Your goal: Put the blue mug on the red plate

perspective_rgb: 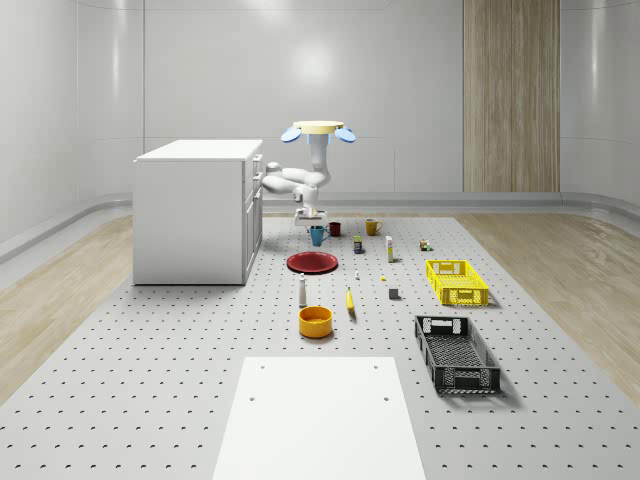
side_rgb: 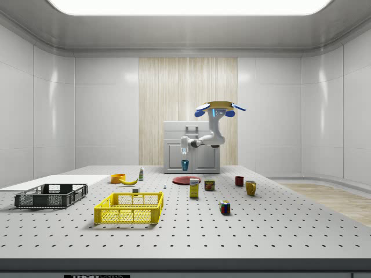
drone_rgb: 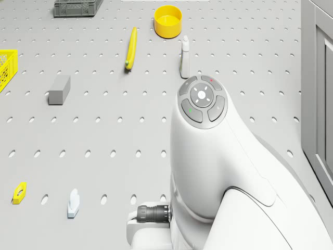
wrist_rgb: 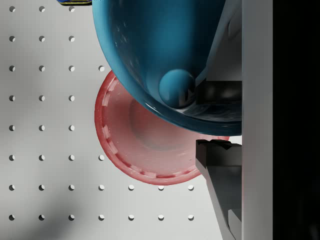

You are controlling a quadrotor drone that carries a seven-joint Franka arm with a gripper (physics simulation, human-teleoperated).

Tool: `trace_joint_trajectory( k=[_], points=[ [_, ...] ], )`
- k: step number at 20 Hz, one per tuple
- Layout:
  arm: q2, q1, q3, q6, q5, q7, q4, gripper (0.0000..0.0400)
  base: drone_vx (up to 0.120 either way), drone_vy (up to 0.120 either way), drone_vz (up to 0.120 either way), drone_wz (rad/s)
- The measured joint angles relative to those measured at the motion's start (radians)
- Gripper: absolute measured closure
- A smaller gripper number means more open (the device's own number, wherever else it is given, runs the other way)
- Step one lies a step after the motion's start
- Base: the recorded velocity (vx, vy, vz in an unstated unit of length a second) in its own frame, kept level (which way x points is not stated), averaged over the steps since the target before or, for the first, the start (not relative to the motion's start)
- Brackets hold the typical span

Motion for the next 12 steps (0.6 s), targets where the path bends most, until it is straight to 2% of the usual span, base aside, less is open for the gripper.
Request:
trace_joint_trajectory(
  k=[7, 12],
  points=[
    [-0.004, 0.044, -0.002, 0.006, 0.000, -0.056, 0.012, 0.0300, 0.000, 0.000, 0.000, 0.000],
    [-0.007, 0.048, -0.053, 0.027, -0.046, -0.069, 0.023, 0.0300, 0.000, 0.000, 0.000, 0.000]
  ],
)
